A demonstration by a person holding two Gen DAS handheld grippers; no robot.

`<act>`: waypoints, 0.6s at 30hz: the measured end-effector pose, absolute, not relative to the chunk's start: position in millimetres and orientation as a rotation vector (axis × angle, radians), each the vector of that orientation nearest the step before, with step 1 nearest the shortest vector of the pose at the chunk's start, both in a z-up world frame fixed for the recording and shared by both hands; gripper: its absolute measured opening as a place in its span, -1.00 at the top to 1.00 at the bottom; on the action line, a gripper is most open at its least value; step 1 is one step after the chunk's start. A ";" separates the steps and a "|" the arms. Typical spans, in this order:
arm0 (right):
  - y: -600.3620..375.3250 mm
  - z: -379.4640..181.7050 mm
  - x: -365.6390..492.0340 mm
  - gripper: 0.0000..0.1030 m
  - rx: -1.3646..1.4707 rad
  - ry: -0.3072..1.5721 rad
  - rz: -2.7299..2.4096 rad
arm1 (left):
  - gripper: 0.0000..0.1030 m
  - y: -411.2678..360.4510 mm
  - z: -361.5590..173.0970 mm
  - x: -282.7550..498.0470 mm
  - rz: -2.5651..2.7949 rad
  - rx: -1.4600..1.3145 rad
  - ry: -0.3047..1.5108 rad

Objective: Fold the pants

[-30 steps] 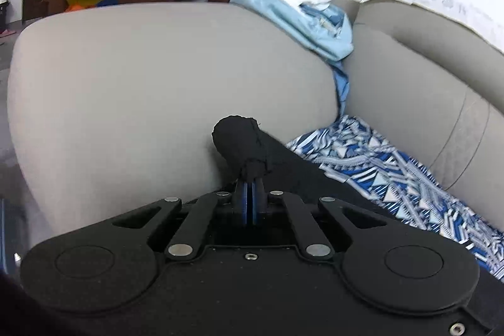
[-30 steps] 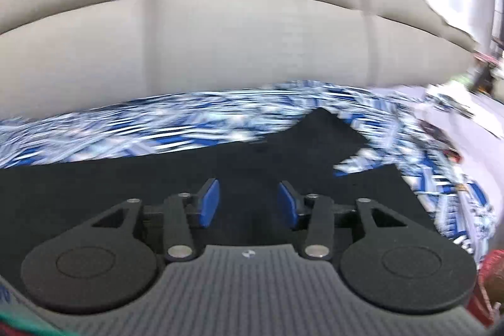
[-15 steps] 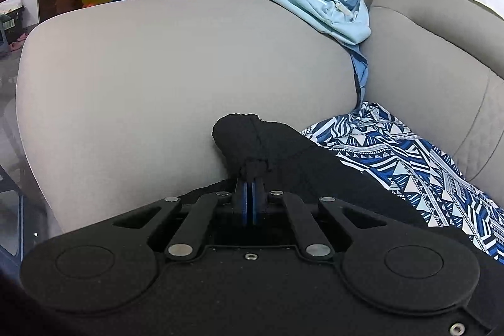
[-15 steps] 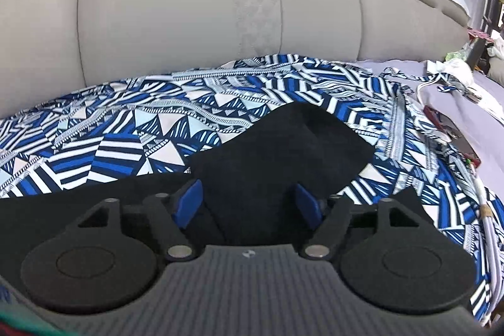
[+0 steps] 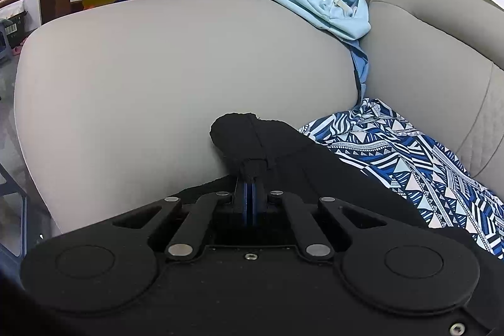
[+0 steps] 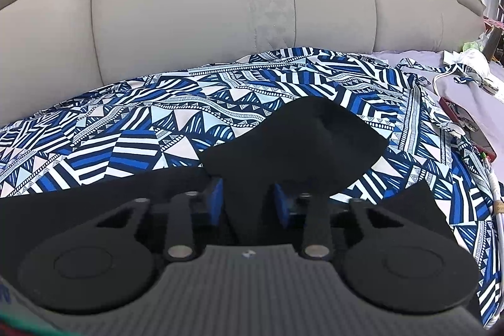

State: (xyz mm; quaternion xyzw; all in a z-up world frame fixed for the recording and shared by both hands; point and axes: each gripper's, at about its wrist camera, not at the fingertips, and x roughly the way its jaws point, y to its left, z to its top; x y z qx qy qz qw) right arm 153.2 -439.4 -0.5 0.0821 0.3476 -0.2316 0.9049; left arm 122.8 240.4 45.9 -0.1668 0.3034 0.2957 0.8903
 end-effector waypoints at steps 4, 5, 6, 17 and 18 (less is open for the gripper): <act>-440.0 3.6 150.6 0.79 0.181 0.706 -0.521 | 0.95 241.2 46.1 124.4 0.613 -0.349 0.630; -441.2 5.9 148.0 0.85 0.191 0.697 -0.540 | 0.95 241.1 46.0 124.3 0.613 -0.350 0.630; -442.9 8.4 145.1 0.86 0.198 0.687 -0.557 | 0.95 241.2 46.1 124.7 0.612 -0.351 0.630; -499.2 41.0 54.9 0.90 0.336 0.598 -0.753 | 0.95 246.4 46.8 126.3 0.608 -0.343 0.642; -503.1 40.3 47.6 0.90 0.355 0.600 -0.755 | 0.94 246.4 47.5 126.0 0.606 -0.338 0.642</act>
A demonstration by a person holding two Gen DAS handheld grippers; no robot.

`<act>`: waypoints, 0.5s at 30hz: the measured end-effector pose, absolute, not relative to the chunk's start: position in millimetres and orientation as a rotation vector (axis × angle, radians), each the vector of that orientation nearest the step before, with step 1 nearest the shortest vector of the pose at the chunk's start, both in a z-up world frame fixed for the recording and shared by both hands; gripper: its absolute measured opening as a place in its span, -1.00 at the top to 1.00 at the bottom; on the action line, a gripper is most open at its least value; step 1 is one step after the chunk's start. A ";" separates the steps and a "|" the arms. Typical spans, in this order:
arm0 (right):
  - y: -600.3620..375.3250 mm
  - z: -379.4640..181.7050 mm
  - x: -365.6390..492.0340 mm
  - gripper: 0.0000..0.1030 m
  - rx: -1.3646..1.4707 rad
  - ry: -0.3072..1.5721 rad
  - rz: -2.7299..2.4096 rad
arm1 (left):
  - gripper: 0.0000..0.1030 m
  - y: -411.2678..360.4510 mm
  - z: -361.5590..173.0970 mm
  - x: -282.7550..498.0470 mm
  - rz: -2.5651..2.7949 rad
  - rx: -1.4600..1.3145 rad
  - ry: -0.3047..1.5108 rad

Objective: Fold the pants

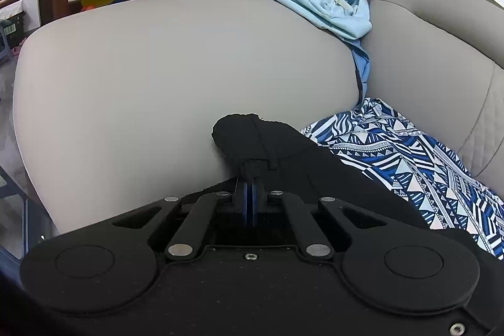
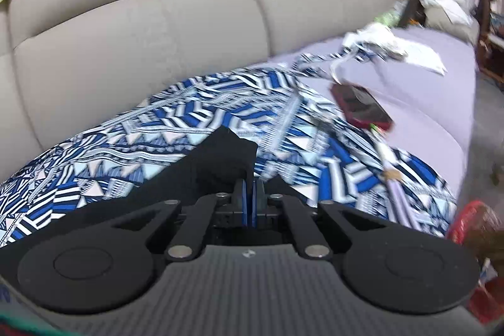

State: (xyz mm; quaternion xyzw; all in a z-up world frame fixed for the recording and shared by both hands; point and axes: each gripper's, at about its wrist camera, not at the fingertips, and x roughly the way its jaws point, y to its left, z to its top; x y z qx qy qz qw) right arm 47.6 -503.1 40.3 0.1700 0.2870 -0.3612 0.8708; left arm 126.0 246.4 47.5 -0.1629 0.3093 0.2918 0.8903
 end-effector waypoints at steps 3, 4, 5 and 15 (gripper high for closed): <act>-511.2 36.3 26.0 0.89 0.416 0.607 -0.765 | 0.94 245.7 50.8 125.5 0.601 -0.335 0.643; -511.7 34.9 19.6 0.90 0.429 0.608 -0.774 | 0.94 245.7 52.3 124.6 0.599 -0.335 0.643; -511.7 34.3 12.0 0.90 0.443 0.612 -0.786 | 0.94 244.5 54.1 124.1 0.598 -0.333 0.643; -507.7 30.8 -50.1 0.89 0.481 0.646 -0.858 | 0.94 246.9 57.1 106.1 0.606 -0.327 0.662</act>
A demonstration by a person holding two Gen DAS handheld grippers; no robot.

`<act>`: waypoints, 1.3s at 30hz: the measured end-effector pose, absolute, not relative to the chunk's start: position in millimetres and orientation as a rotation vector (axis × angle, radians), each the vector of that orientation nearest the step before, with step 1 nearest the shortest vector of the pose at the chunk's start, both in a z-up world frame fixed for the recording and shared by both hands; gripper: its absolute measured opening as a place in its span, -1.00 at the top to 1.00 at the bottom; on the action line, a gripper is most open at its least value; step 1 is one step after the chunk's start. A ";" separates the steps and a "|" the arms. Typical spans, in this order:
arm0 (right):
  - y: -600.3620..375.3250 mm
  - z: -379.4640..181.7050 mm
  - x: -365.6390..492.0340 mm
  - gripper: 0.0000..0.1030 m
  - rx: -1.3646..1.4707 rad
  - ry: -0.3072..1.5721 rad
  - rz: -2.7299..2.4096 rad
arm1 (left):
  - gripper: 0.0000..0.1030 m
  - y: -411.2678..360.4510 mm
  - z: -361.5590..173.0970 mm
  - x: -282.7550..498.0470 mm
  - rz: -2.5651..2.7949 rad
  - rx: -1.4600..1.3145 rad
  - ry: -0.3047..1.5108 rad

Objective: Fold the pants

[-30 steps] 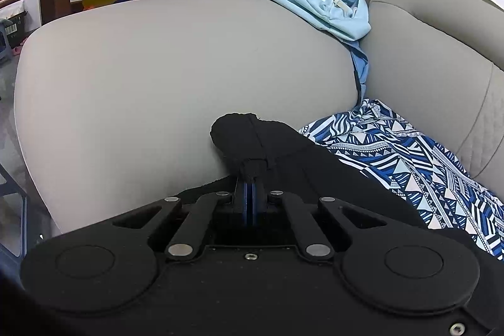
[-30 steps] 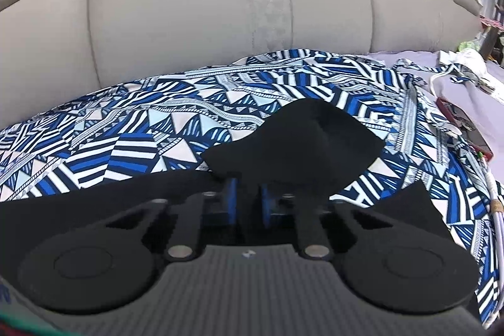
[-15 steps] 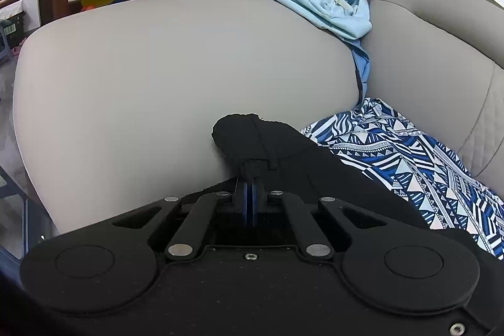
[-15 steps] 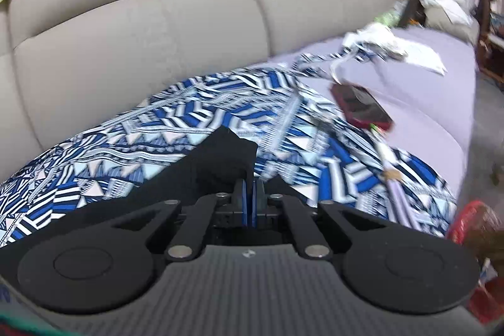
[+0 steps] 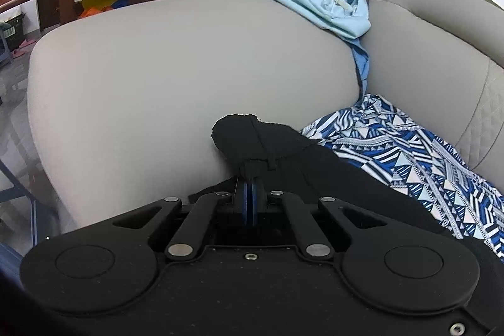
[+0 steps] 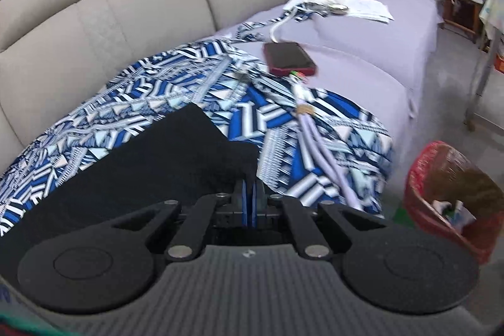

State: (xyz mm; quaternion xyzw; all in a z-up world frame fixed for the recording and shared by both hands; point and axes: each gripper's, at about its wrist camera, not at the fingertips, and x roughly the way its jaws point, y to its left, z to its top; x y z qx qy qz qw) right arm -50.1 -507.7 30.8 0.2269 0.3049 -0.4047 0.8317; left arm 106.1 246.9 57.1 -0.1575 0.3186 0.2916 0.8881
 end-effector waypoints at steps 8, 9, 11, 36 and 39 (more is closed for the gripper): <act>-509.2 20.8 -71.1 0.92 0.459 0.722 -0.880 | 0.94 251.6 39.8 95.6 0.638 -0.332 0.701; -508.8 19.4 -70.3 0.92 0.459 0.730 -0.875 | 0.94 251.7 36.2 95.0 0.640 -0.329 0.709; -504.8 19.3 -67.9 0.91 0.439 0.745 -0.868 | 0.94 250.3 29.0 93.2 0.644 -0.312 0.721; -263.9 16.6 -59.7 -0.18 0.348 0.544 -0.061 | -0.41 135.1 52.7 18.0 0.056 -0.256 0.674; -238.0 2.6 -67.3 -0.18 0.415 0.540 -0.006 | 0.31 110.8 39.0 7.0 -0.070 -0.291 0.742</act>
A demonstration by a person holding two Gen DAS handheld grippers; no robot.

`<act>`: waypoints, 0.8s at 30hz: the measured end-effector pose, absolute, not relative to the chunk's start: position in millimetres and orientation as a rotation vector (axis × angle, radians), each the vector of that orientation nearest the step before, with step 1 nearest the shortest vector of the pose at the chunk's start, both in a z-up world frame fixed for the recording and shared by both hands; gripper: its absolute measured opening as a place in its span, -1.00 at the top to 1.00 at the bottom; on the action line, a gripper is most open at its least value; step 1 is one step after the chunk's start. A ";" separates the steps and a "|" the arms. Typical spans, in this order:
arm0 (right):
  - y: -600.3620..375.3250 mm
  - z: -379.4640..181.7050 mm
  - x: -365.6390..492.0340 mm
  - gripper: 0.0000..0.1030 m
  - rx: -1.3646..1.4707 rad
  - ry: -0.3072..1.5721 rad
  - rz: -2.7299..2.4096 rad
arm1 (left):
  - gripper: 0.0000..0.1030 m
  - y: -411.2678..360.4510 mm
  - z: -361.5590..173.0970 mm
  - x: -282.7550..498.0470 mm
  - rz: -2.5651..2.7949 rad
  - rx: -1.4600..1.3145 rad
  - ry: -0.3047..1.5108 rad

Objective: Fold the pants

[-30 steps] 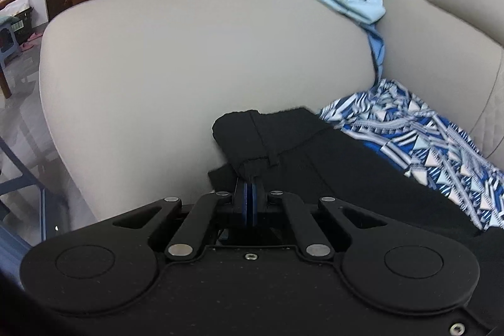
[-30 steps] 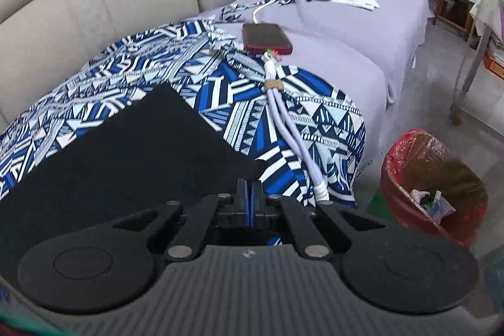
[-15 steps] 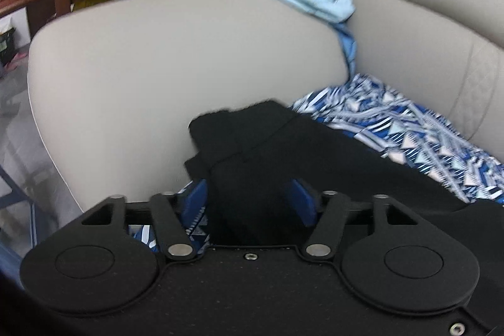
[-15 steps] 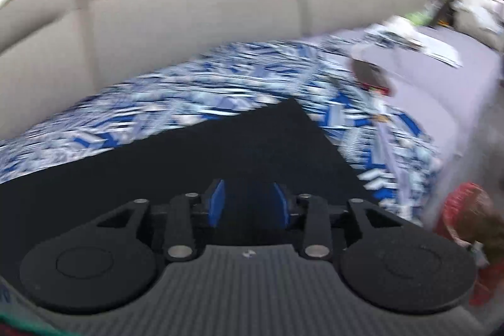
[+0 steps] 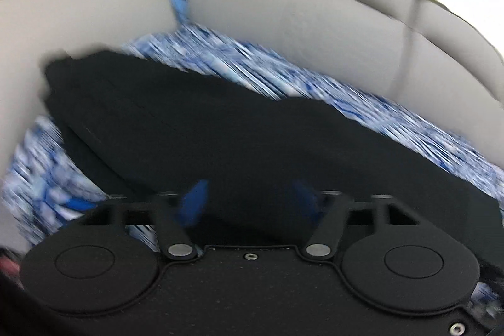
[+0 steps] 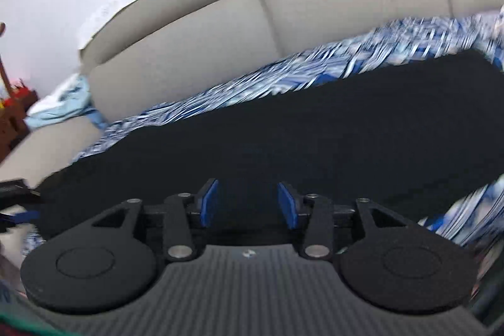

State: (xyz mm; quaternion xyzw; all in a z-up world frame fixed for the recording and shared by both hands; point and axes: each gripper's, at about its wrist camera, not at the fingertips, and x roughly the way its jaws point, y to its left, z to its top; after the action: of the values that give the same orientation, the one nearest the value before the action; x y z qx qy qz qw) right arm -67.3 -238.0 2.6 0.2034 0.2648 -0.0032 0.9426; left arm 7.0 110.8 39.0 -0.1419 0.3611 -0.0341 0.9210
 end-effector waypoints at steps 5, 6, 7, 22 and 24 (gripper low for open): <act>-208.0 -14.1 -71.6 -0.17 0.433 0.550 0.024 | 0.55 80.1 11.9 3.1 -0.161 -0.313 0.852; -203.1 -15.8 -71.2 -0.18 0.426 0.552 0.027 | 0.55 77.8 8.9 3.1 -0.175 -0.321 0.860; -199.8 -18.0 -69.0 -0.18 0.423 0.555 0.031 | 0.55 75.4 6.4 2.4 -0.183 -0.336 0.864; -213.4 -37.7 -46.8 -0.23 0.508 0.497 -0.049 | 0.27 58.2 -9.6 18.2 -0.143 -0.325 0.851; -213.7 -37.2 -44.8 -0.30 0.492 0.477 -0.085 | 0.24 56.2 -9.3 18.3 -0.140 -0.314 0.847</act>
State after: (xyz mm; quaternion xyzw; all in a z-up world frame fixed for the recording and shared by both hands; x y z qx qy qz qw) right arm -44.8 -213.7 -37.2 0.2411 0.2340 -0.0417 0.9409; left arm 18.3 56.2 -9.3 -0.1518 0.4091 -0.0675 0.8973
